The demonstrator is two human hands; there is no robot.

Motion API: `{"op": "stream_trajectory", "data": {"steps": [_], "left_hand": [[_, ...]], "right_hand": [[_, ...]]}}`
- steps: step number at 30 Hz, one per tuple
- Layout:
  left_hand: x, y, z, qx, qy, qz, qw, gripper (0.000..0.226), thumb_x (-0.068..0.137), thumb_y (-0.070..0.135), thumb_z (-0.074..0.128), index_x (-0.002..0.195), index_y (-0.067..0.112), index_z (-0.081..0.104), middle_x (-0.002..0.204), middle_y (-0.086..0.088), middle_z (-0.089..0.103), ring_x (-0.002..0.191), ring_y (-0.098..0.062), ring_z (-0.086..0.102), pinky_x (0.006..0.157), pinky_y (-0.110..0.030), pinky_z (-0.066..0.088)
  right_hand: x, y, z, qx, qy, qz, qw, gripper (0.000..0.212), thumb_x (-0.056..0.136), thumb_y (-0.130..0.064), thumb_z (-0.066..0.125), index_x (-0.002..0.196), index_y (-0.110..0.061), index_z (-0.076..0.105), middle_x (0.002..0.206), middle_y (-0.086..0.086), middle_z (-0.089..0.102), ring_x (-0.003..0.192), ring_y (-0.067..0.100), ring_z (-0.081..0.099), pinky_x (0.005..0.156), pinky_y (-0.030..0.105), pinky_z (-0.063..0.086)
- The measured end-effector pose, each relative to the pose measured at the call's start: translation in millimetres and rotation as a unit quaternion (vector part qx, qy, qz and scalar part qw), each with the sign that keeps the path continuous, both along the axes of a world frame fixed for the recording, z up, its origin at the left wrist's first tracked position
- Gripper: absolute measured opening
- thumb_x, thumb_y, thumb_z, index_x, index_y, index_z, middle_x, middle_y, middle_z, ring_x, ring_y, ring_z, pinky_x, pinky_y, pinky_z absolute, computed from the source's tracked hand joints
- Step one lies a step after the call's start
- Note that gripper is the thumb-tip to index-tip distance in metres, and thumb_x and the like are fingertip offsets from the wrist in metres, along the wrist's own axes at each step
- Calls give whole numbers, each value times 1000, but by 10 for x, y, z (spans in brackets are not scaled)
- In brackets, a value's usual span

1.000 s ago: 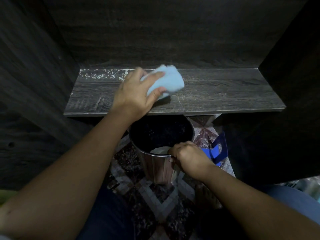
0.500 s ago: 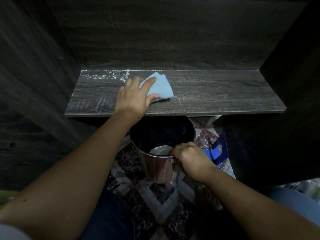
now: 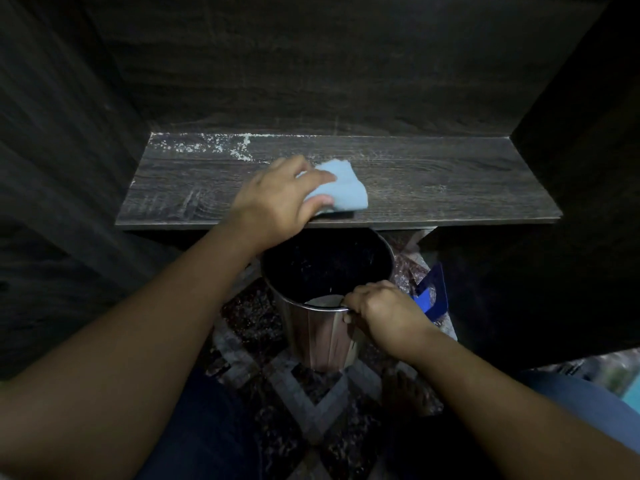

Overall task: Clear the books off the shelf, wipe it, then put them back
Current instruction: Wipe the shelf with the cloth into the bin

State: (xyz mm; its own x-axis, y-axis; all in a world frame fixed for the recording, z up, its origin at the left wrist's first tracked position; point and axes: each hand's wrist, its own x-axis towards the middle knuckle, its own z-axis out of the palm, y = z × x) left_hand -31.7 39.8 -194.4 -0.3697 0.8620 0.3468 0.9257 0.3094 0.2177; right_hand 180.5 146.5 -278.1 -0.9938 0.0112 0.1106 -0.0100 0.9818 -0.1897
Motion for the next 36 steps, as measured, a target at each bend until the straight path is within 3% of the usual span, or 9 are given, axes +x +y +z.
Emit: {"op": "stream_trajectory", "data": {"steps": [4,6,9,11,18,22,26,29,36], "left_hand": [[69,67,6,-87,39,124,988,48,95,47,49,139,28,48,129,-10,48,117,-31,45,93,-45,40],[80,53,-56,-134,-9,90,987,46,96,47,48,140,32,47,131,-8,46,120,-29,44,97,-42,39],[57,-52,15,-177,-169,-4,970,36,94,41,56,130,35,58,119,-4,54,114,-26,52,99,-40,40],[35,-153,130,-188,-186,-6,964,34,93,39,58,127,36,60,116,-2,55,112,-23,52,99,-39,40],[163,-361,158,90,-69,86,990,41,95,41,53,132,26,57,110,-2,52,105,-20,51,88,-33,43],[264,-405,-68,1,-88,82,993,40,92,45,53,126,26,62,110,-3,56,105,-24,54,88,-38,47],[221,-477,-77,37,-82,83,992,41,90,46,50,123,26,64,108,-1,58,106,-24,56,87,-39,48],[116,-527,-93,-34,-103,104,989,36,93,42,55,127,31,60,116,-1,56,113,-23,53,93,-35,43],[-551,-512,103,86,-85,199,973,46,93,25,57,138,23,49,129,-12,50,118,-33,45,103,-44,37]], "right_hand": [[9,-16,37,-10,10,-4,1000,32,51,-11,87,69,-21,64,63,-5,60,56,17,59,58,22,47],[3,-23,48,-6,11,-5,1000,32,50,-13,89,69,-22,64,62,-6,59,55,16,59,58,21,46],[-17,-26,57,0,11,-5,1000,35,47,-16,90,68,-23,64,60,-6,59,54,16,59,56,20,46],[-20,-30,58,-2,12,-1,1000,34,47,-15,90,68,-23,64,61,-6,59,54,16,59,56,20,45],[-43,-91,97,-3,23,2,1000,32,52,-14,89,71,-23,65,62,-6,59,56,15,59,58,22,47],[-94,-139,120,-1,27,1,1000,33,48,-15,90,70,-23,67,61,-6,59,54,16,58,56,20,46],[-175,-193,121,3,24,5,1000,32,48,-15,90,68,-22,66,59,-5,58,52,17,57,54,18,44],[-228,-225,86,3,14,0,1000,29,51,-16,88,69,-21,65,60,-4,58,53,18,58,55,20,45],[-382,-239,-22,-39,2,-1,999,13,65,-15,77,70,-20,66,65,-4,60,59,17,59,61,25,47]]}}
